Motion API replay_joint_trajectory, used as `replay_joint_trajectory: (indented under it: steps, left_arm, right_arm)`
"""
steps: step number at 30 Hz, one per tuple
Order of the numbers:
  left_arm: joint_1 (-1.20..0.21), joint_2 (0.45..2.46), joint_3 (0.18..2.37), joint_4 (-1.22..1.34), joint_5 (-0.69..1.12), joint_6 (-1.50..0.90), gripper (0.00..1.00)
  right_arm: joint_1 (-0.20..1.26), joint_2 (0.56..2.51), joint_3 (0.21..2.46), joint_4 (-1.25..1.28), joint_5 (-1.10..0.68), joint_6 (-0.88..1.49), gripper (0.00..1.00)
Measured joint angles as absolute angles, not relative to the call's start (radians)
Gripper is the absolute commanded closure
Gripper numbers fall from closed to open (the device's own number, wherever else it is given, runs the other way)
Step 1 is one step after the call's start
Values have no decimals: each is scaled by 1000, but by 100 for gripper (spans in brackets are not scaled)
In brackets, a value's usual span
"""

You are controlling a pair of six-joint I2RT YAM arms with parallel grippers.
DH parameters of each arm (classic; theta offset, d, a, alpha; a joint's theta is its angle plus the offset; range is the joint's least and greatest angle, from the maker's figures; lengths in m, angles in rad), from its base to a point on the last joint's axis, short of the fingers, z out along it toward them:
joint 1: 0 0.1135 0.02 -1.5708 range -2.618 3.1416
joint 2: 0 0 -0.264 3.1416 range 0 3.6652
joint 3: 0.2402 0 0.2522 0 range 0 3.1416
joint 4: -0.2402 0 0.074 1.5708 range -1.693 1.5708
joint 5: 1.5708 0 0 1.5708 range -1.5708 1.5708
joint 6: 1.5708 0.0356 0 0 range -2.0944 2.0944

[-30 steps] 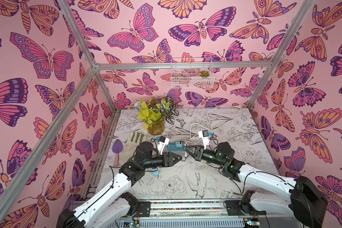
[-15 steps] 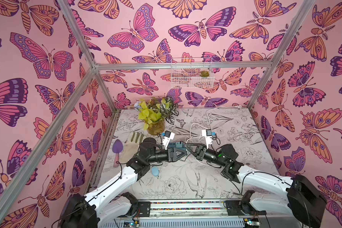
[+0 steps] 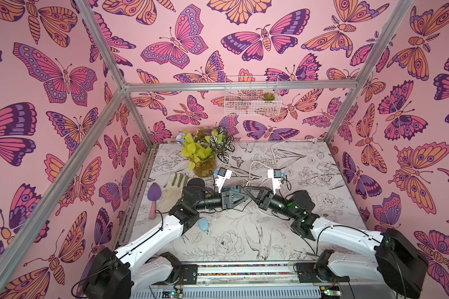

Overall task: Charge the bluetooth headset
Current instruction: Adjust the charging cable.

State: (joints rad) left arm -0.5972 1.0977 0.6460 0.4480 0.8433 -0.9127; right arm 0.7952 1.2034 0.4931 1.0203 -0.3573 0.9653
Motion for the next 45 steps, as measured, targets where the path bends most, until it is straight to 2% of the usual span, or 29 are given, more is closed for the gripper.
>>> replay_joint_trajectory:
  steps: [2,3,10,13,15,16,22,29,37,45]
  left_arm:
    - [-597,1095,645,448,843,-917,99]
    - [-597,1094,645,447,844,-920,100]
    - [-601,1078,643,418,841,-912,100]
    - [-602,1066,646,369,845,-890,100]
    - [-598,1060,658,318,847,-867,100]
    - [-596,1060,670,280,851,-850,100]
    - [-583,1073,795,7,892,-711,100]
    - [-590,1179,942,-305,993,-527,100]
    - [-659,1237,1040,-580,1068,-339,100]
    - [-675,1250,1089,-733,1119,-223,100]
  right_arm:
    - [795,1203,485,1032,-352,966,100]
    - [795,1203,482,1037,-351,965,100]
    - [796,1164,474,987,-350,937,89]
    - [796,1105,470,895,-348,900,75]
    - [795,1050,470,806,-349,865,63]
    - [795,1020,471,756,-349,842,61]
    - [794,824,519,321,-348,614,53]
    - [780,788,706,-65,-392,350,41]
    - [665,901,839,-203,-640,212,39]
    - [660,1036,873,-253,-870,162,42]
